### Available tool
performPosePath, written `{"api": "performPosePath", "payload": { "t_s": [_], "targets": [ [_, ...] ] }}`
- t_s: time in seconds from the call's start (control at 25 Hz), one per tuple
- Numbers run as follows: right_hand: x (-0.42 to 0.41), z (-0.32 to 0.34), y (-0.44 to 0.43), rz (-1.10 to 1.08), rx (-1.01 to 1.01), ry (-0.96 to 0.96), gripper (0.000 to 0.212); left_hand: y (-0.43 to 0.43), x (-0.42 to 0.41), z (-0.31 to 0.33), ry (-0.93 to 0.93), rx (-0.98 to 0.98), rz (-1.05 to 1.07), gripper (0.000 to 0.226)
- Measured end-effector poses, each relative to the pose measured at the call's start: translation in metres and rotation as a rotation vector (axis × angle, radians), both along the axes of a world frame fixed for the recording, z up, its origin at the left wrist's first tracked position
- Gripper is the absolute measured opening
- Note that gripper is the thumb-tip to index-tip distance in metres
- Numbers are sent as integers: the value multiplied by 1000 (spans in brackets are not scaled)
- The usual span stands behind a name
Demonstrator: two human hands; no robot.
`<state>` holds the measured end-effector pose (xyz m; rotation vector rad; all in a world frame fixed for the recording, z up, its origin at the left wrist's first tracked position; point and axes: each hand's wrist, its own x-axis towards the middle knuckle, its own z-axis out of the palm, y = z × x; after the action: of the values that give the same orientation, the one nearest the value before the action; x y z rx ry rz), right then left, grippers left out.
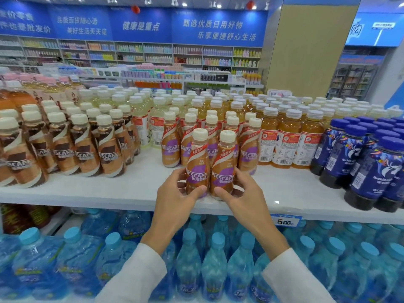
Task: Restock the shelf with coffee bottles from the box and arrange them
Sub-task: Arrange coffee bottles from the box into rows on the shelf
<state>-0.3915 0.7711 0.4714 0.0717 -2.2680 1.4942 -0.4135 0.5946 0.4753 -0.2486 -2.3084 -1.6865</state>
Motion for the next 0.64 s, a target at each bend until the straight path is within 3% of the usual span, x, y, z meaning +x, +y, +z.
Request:
{"api": "performPosePath", "payload": {
  "t_s": [0.28,0.64],
  "targets": [
    [-47,-1,-73,32,84,36,61,-67,-33,9,-14,-83,64,58],
    [-80,-6,-87,-73,163,-44,71,-76,-66,6,12,-131,23,60]
  ]
}}
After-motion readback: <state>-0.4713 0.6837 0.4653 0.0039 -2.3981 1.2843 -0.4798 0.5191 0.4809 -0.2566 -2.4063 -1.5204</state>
